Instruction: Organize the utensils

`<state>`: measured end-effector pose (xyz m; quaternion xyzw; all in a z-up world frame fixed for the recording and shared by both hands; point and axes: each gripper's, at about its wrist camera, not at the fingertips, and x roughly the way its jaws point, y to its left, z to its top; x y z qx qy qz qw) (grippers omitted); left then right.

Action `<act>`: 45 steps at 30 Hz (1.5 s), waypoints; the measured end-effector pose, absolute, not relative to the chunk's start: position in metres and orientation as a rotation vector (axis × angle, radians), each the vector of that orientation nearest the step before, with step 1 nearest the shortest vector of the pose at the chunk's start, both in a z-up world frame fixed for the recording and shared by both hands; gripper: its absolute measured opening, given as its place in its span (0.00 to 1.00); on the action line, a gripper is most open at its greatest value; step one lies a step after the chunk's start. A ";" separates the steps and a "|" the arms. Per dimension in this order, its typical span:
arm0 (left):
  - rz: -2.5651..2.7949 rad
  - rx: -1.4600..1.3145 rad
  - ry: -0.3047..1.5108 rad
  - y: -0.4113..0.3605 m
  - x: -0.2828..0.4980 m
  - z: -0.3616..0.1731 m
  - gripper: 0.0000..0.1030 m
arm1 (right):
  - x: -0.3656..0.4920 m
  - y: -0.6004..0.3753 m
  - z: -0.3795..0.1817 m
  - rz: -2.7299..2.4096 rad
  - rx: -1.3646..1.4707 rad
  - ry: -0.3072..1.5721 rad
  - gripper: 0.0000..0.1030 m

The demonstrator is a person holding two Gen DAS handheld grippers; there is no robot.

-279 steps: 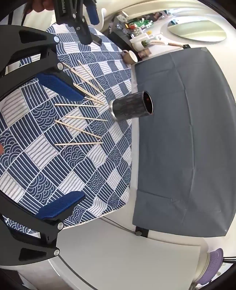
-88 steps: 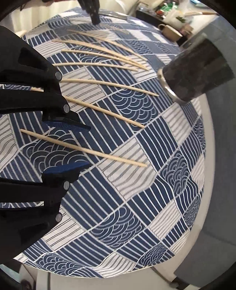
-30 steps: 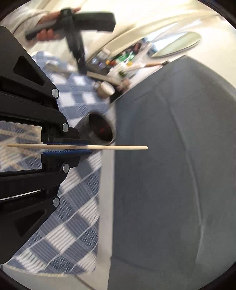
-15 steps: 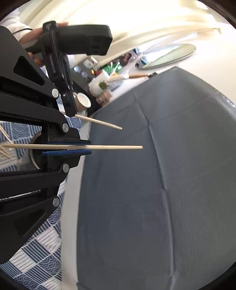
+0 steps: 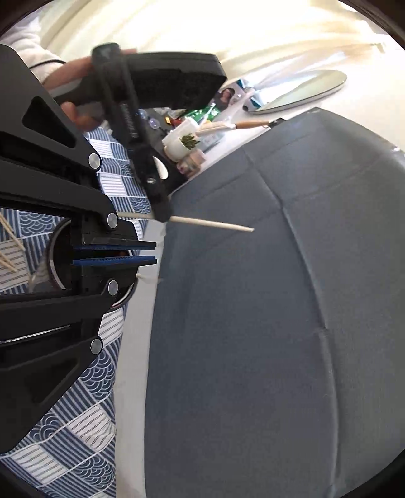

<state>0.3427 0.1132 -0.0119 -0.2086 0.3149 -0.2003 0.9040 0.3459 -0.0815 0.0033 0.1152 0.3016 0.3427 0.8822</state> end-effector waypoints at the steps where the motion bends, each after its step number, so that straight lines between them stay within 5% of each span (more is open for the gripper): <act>1: -0.421 -0.434 0.643 0.113 0.344 -0.011 0.05 | 0.345 -0.083 0.002 0.714 0.241 0.637 0.04; 11: -0.417 -0.414 0.623 0.110 0.339 -0.023 0.07 | 0.339 -0.095 -0.026 0.687 0.219 0.720 0.06; 15: -0.398 -0.398 0.612 0.115 0.323 -0.023 0.45 | 0.330 -0.105 -0.031 0.673 0.205 0.736 0.07; 21: -0.304 -0.350 0.618 0.132 0.306 -0.015 0.75 | 0.319 -0.125 -0.040 0.640 0.221 0.768 0.10; 24: -0.271 -0.321 0.634 0.140 0.295 -0.013 0.79 | 0.310 -0.136 -0.045 0.605 0.217 0.780 0.47; 30: -0.209 -0.331 0.685 0.157 0.276 -0.018 0.85 | 0.296 -0.141 -0.054 0.574 0.184 0.804 0.65; 45: -0.096 -0.298 0.886 0.168 0.217 -0.082 0.86 | 0.267 -0.136 -0.107 0.555 0.077 0.970 0.72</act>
